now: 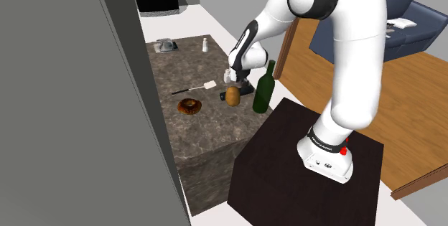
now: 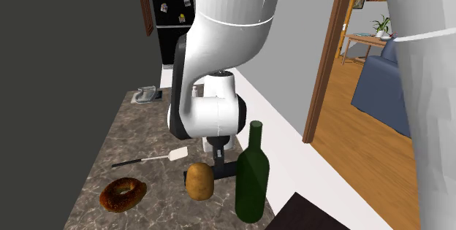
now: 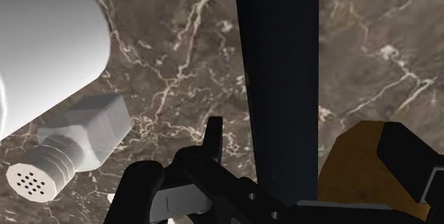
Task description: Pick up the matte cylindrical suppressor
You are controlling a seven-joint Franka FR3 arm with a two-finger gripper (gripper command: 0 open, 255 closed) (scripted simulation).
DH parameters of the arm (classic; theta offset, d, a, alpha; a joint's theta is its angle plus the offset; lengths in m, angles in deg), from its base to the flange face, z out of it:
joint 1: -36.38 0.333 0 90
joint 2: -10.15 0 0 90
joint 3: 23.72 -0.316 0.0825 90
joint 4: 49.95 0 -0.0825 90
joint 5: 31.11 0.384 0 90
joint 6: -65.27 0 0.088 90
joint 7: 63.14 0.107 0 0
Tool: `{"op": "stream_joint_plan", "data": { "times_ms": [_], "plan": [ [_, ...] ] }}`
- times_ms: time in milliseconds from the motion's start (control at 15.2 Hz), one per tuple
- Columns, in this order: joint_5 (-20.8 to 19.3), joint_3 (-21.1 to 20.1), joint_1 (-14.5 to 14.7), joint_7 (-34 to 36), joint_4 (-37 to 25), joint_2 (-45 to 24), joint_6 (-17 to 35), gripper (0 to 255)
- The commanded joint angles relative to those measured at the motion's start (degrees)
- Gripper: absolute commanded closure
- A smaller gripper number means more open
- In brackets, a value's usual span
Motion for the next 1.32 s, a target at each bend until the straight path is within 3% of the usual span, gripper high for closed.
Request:
{"op": "stream_joint_plan", "data": {
  "times_ms": [0, 528, 594, 1254],
  "plan": [
    [1.1, -1.8, -1.5, -2.1, -1.7, -2.9, 1.4, 0],
    [3.6, -5.3, -4.5, -4.4, -3.7, -8.1, 4.9, 0],
    [3.7, -5.4, -4.5, -4.3, -3.9, -8.4, 4.9, 255],
    [3.3, -4.8, -4.0, -4.1, -3.4, -7.3, 4.4, 255]
  ]
}}
